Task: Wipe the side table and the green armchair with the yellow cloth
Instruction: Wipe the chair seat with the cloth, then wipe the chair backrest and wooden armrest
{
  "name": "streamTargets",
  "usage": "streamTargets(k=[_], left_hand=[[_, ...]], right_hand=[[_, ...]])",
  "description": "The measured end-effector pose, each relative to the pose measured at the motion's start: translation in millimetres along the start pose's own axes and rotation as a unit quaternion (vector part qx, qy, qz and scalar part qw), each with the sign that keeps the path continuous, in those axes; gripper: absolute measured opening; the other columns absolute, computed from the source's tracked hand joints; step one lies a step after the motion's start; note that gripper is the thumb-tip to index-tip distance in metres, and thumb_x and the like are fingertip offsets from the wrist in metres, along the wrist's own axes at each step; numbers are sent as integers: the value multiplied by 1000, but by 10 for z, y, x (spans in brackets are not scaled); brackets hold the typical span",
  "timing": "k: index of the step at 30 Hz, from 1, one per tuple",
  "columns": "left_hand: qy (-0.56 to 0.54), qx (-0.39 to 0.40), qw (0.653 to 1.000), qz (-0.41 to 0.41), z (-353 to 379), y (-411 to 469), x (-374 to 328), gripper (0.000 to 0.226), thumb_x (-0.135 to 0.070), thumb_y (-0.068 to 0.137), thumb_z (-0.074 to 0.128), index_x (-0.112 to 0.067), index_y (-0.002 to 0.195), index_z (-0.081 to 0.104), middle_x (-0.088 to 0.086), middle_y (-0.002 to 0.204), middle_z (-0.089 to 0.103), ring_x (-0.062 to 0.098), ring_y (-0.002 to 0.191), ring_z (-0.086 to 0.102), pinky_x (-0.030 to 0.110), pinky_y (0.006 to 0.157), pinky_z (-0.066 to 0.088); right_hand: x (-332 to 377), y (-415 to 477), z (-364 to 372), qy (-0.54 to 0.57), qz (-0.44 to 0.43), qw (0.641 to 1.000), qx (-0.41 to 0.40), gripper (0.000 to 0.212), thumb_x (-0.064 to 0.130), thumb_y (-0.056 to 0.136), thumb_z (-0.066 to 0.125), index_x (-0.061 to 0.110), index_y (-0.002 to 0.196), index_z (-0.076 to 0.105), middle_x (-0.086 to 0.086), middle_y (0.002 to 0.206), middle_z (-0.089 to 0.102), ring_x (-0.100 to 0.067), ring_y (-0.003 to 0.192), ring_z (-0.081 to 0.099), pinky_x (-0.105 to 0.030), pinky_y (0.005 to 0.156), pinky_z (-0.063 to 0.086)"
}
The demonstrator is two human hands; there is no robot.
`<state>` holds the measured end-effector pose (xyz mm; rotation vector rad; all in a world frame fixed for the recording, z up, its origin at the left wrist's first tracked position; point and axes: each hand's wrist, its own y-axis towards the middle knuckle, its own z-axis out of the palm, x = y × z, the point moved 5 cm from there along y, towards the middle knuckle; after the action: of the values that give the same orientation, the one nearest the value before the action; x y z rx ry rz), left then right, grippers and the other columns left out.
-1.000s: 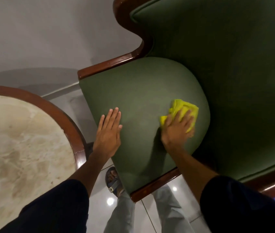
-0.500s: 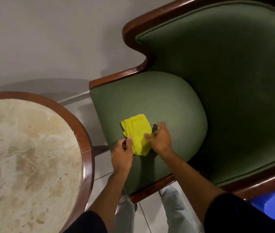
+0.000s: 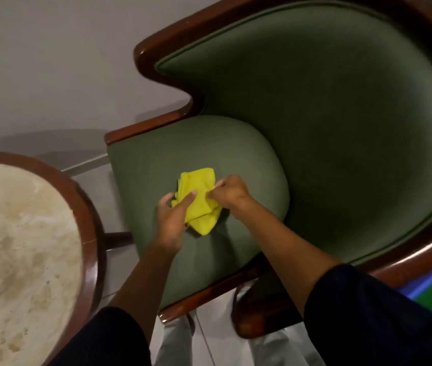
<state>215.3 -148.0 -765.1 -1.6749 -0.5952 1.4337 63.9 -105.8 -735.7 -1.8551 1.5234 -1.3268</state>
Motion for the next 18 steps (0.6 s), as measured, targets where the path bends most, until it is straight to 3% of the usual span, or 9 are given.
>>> streamTargets(k=[2, 4, 6, 8, 9, 11, 14, 16, 18], left_hand=[[-84, 86, 987, -105, -167, -126, 110, 38, -33, 85, 71, -16, 119, 65, 8, 116, 74, 28, 107, 69, 43, 92, 57], [-117, 145, 970, -157, -262, -276, 209, 47, -33, 85, 68, -17, 130, 62, 10, 125, 72, 30, 116, 66, 53, 108, 46], [-131, 175, 963, -159, -292, -414, 317, 50, -27, 82, 68, -15, 131, 61, 12, 125, 71, 32, 113, 68, 56, 104, 48], [-154, 168, 963, -147, -288, -514, 413, 47, -14, 82, 69, -12, 127, 62, 11, 118, 75, 26, 103, 74, 46, 86, 61], [-133, 143, 973, -121, -305, -542, 424, 44, -8, 83, 68, -10, 127, 62, 10, 113, 77, 23, 96, 76, 40, 79, 63], [15, 57, 998, -27, -329, -557, 327, 44, 2, 85, 66, -5, 127, 56, 11, 110, 75, 22, 92, 74, 33, 79, 60], [246, -39, 963, 99, -88, -604, 98, 51, -4, 87, 61, -8, 135, 44, 18, 126, 64, 33, 111, 64, 38, 94, 51], [278, 6, 951, 138, 264, -660, 31, 52, -15, 94, 56, -10, 144, 39, 15, 137, 60, 34, 122, 59, 40, 102, 47], [240, 71, 959, 131, 544, -686, 20, 51, -26, 102, 46, -14, 150, 36, 10, 150, 50, 29, 136, 50, 38, 112, 40]], right_hand=[[18, -147, 101, 61, -6, 997, 53, 25, 9, 78, 76, 17, 72, 53, -8, 90, 60, -19, 85, 57, -29, 75, 46], [1, -343, 115, 93, -9, 992, 87, 27, 8, 78, 77, 19, 71, 53, -5, 87, 61, -17, 82, 56, -27, 70, 46], [-31, -541, 79, 39, -29, 994, 94, 20, 15, 78, 78, 17, 82, 59, -5, 90, 64, -17, 83, 59, -26, 68, 47], [-43, -748, -42, -117, -77, 989, 39, 26, 26, 81, 73, 19, 102, 62, -6, 106, 65, -22, 100, 62, -32, 83, 50], [-7, -875, -142, -194, -115, 974, -13, 31, 31, 84, 68, 21, 112, 59, -6, 114, 64, -25, 109, 59, -36, 92, 47], [173, -1160, -470, -296, -202, 921, -155, 33, 34, 87, 60, 23, 118, 55, -6, 118, 60, -28, 115, 53, -42, 95, 38], [410, -1400, -1067, -366, -267, 837, -307, 28, 32, 87, 55, 20, 112, 58, -8, 112, 62, -29, 111, 53, -44, 94, 33], [458, -1440, -1284, -421, -269, 815, -294, 29, 33, 89, 51, 19, 114, 58, -8, 117, 62, -28, 120, 50, -46, 101, 29], [443, -1460, -1215, -500, -277, 790, -221, 36, 35, 90, 49, 18, 121, 57, -11, 138, 52, -29, 142, 31, -50, 114, 17]])
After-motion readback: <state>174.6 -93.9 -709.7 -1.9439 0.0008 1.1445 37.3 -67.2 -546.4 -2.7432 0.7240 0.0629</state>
